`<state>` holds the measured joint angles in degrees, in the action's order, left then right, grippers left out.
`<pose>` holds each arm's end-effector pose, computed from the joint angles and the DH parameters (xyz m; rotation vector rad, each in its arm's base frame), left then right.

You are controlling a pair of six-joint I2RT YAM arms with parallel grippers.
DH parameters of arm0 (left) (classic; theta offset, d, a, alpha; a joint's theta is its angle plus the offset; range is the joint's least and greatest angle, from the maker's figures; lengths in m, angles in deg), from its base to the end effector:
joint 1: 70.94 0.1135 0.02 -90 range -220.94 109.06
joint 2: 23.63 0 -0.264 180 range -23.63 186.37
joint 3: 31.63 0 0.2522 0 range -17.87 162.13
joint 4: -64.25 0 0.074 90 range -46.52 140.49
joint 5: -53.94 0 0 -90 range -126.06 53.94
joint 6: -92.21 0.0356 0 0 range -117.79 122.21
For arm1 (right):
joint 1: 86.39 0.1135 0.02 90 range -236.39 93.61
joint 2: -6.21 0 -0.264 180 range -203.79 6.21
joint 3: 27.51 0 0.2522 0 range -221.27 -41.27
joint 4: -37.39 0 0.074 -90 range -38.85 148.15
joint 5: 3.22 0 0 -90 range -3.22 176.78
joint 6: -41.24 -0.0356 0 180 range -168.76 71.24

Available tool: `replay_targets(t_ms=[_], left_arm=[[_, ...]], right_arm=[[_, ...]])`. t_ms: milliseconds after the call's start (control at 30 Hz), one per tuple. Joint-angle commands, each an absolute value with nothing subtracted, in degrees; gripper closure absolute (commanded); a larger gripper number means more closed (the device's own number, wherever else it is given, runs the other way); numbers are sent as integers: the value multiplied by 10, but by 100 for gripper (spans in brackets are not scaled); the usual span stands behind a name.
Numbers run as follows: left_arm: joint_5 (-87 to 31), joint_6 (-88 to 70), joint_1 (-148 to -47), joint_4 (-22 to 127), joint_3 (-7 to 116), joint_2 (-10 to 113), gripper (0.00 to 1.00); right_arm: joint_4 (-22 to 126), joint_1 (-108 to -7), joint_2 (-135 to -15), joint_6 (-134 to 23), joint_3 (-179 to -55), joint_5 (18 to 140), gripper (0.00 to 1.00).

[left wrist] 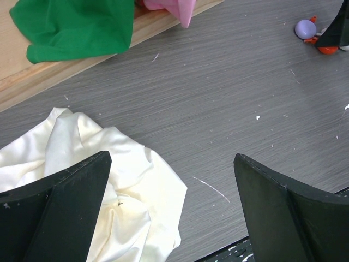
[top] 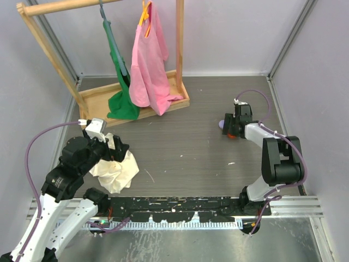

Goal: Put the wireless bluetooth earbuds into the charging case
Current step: Pick up the charging case at the center of the board.

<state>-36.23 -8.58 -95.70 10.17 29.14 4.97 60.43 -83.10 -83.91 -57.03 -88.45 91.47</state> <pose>0.0939 -0.0432 0.3333 0.2382 1.9607 -0.4046 0.3075 0.0148 0.1680 0.1423 2.4739 -0.0156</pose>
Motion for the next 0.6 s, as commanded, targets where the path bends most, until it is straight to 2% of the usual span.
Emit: replay_targets(t_ms=[0,133,567], left_arm=[[-356,-75,-960,133,292,49,2],[-355,-74,-960,133,292,49,2],[-342,-78,-964,135,291,41,2]], right_arm=[[587,-830,-848,-558,-905,924,30],[583,-830,-855,-556,-905,920,32],[595,-798,-835,-555,-886,929,50]])
